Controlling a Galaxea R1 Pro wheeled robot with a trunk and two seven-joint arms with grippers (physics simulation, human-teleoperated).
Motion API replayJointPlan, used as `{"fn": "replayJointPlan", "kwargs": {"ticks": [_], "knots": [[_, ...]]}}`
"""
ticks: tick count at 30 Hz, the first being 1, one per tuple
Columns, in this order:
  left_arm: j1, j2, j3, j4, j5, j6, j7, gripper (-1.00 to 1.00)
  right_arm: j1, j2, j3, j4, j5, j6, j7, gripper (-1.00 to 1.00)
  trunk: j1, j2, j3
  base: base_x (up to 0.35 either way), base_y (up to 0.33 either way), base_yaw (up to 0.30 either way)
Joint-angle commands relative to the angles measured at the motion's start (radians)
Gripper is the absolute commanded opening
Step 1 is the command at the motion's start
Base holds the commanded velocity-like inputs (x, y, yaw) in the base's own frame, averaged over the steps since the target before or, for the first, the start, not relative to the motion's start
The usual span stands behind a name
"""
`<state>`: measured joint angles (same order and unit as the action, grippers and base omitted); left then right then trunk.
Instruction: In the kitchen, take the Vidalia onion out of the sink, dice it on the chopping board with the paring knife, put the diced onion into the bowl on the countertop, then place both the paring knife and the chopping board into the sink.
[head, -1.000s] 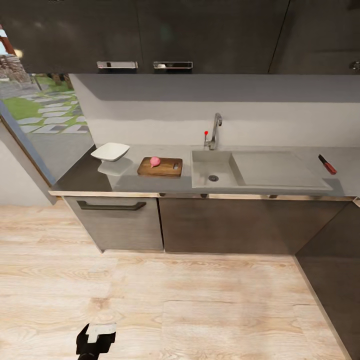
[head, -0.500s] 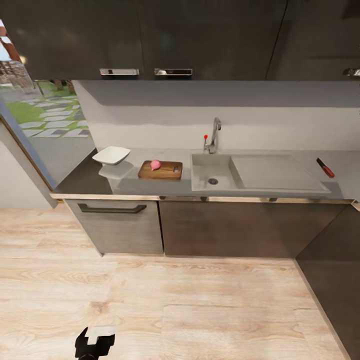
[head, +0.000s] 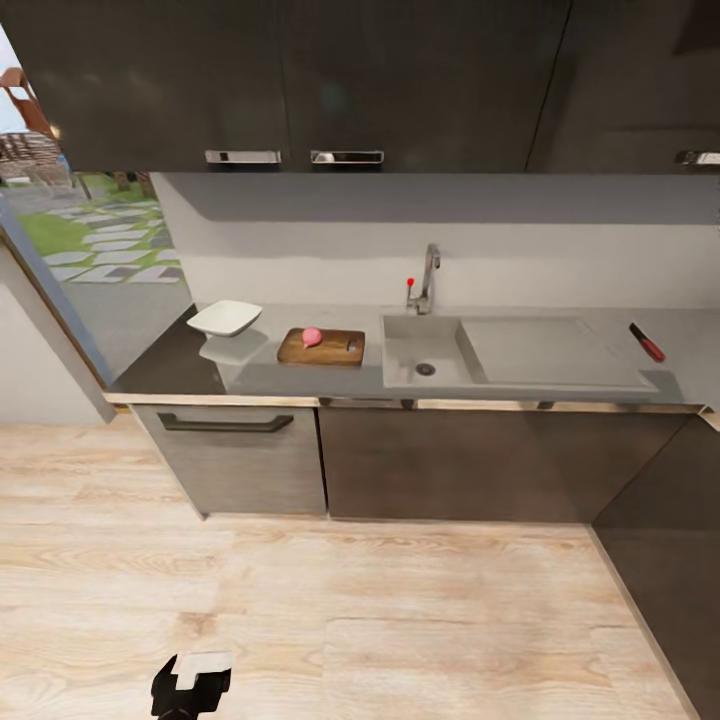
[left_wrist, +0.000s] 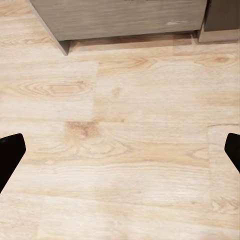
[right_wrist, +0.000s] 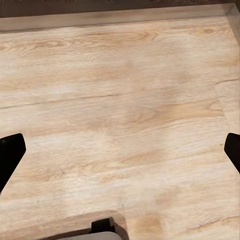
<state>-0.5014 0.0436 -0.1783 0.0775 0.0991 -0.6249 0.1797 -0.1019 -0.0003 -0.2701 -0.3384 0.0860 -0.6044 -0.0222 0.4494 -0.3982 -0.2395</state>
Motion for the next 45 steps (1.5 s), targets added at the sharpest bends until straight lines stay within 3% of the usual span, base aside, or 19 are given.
{"fn": "replayJointPlan", "kwargs": {"ticks": [1,11,45], "knots": [[-0.002,-0.001,-0.009,0.004,0.01,-0.005,0.0,1.0,-0.001,0.0,-0.004,0.001,0.009,-0.003,-0.002,1.0,0.001,-0.002,0.0,0.0,0.0,0.0],[-0.001,-0.003,-0.009,0.003,0.01,0.044,-0.002,1.0,-0.001,0.0,-0.004,0.001,0.009,-0.003,-0.002,1.0,0.001,-0.002,0.016,0.0,0.0,0.0],[-0.002,-0.01,-0.009,0.003,0.01,0.05,0.0,1.0,-0.001,-0.001,-0.004,0.001,0.009,-0.003,-0.002,1.0,0.001,-0.002,0.07,0.0,0.0,-0.065]]}}
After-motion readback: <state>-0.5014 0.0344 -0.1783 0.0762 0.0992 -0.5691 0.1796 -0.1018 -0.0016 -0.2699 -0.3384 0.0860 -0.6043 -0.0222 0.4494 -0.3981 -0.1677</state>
